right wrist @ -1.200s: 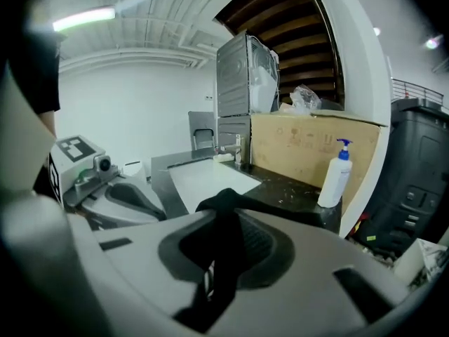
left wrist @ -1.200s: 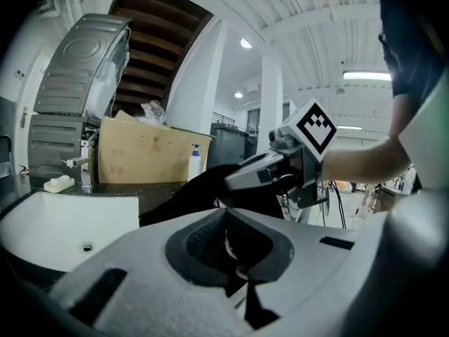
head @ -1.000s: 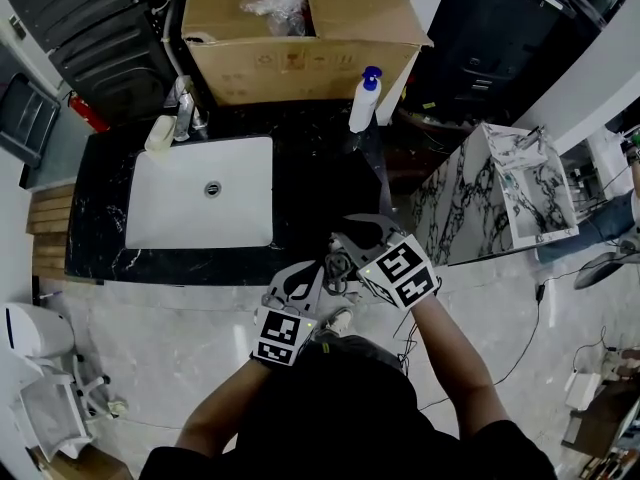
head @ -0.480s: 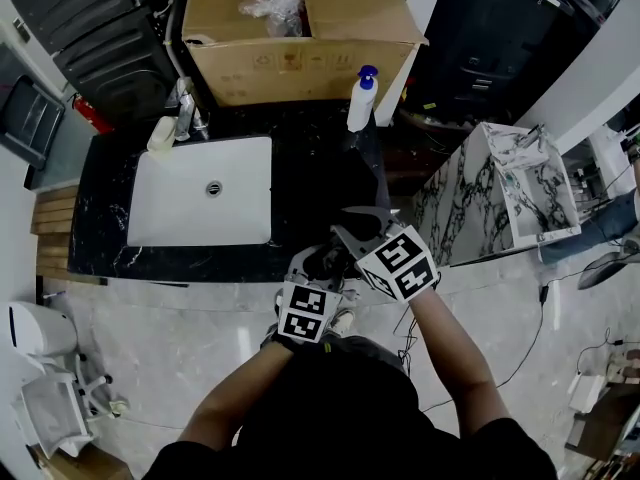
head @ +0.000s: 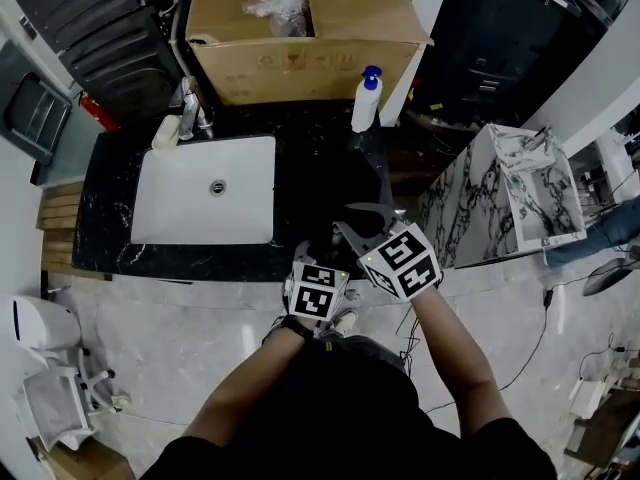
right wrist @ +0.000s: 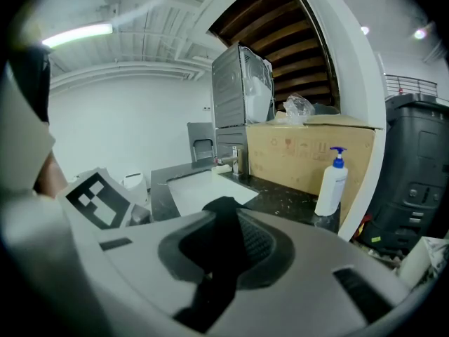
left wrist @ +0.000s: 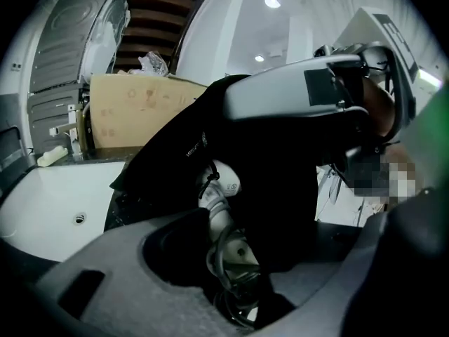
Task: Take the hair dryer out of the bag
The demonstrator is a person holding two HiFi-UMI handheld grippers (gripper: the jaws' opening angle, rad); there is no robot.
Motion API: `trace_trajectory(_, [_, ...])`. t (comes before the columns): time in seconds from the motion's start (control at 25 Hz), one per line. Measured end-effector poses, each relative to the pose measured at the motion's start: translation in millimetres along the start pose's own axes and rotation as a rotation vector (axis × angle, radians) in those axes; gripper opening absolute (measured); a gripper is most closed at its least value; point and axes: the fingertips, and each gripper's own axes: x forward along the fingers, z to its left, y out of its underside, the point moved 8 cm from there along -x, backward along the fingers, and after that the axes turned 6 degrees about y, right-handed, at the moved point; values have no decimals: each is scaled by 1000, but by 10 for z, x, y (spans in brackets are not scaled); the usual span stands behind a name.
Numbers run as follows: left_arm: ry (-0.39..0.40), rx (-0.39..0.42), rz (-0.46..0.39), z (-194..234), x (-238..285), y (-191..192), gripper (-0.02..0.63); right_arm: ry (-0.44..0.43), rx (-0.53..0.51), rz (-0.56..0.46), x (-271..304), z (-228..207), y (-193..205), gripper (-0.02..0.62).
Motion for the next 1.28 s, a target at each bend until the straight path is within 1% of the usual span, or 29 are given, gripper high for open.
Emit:
trace_trajectory(0.08, [-8, 0, 6, 17, -7, 8, 180, -2, -7, 2, -5, -4, 5, 43])
trace_trajectory(0.12, [-11, -8, 10, 33, -9, 12, 215, -5, -15, 5, -8, 0, 13, 43])
trace_trajectory(0.2, [-4, -24, 27, 51, 14, 5, 229, -8, -29, 6, -16, 1, 32, 43])
trace_trajectory(0.32, [16, -29, 85, 25, 145, 8, 241, -8, -21, 3, -27, -27, 58, 43])
trace_trajectory(0.4, [28, -44, 132, 26, 249, 60, 297, -10, -29, 12, -22, -35, 81, 44])
trace_trajectory(0.52, [34, -61, 158, 88, 332, 120, 318, -12, -66, 40, -15, -29, 144, 44])
trace_trajectory(0.6, [42, -61, 172, 113, 354, 116, 330, -14, -72, 47, -8, -37, 190, 44])
trace_trajectory(0.68, [41, -21, 204, 94, 407, 99, 333, -18, -54, 38, -12, -74, 212, 44])
trace_trajectory(0.76, [36, 61, 261, 54, 520, 113, 331, -17, -24, 26, -29, -139, 222, 43])
trace_trajectory(0.8, [46, 86, 287, 30, 576, 135, 331, -15, -9, 20, -38, -170, 227, 43])
trace_trajectory(0.84, [60, 93, 302, 17, 618, 154, 331, -11, 2, 17, -43, -195, 234, 43])
trace_trajectory(0.96, [75, 82, 294, 40, 678, 115, 331, -3, 18, 11, -52, -246, 265, 43])
trace_trajectory(1.08, [63, 64, 251, 96, 658, -16, 302, 1, 19, 13, -60, -269, 297, 43])
trace_trajectory(1.28, [76, -12, 209, 176, 593, -26, 265, 16, -14, 31, -75, -263, 356, 44])
